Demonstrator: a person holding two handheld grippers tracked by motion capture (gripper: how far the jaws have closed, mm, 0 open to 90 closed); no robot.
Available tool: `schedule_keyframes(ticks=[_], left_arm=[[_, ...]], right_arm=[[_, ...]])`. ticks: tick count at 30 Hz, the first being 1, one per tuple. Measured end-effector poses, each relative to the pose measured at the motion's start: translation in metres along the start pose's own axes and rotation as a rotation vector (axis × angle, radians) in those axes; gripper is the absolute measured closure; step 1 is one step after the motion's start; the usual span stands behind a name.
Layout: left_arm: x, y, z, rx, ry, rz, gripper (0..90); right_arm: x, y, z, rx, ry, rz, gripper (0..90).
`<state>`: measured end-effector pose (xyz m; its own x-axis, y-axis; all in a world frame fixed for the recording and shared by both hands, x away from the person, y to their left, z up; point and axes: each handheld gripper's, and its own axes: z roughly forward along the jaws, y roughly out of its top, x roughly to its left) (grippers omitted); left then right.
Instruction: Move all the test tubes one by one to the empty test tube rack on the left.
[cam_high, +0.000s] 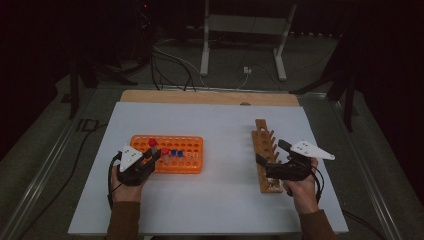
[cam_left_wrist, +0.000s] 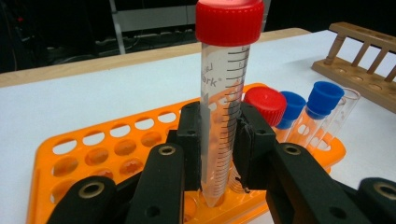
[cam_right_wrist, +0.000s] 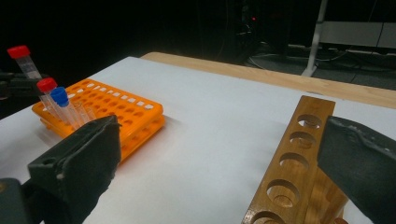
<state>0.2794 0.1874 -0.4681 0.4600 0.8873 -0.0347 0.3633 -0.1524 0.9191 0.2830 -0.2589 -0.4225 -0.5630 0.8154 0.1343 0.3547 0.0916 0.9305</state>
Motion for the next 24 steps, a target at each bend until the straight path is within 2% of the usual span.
schedule_keyframes(ticks=[6,18,24], left_arm=[[0.000,-0.004,0.004,0.025,0.001,0.007,74.7],[0.000,-0.012,0.015,0.141,0.003,0.028,74.7],[0.001,-0.016,0.019,0.171,-0.004,0.017,74.8]], right_arm=[[0.001,-0.001,0.001,0.003,0.007,-0.003,0.0],[0.002,-0.003,0.004,0.015,0.015,-0.007,0.0],[0.004,-0.004,0.006,0.023,0.023,-0.010,0.0]])
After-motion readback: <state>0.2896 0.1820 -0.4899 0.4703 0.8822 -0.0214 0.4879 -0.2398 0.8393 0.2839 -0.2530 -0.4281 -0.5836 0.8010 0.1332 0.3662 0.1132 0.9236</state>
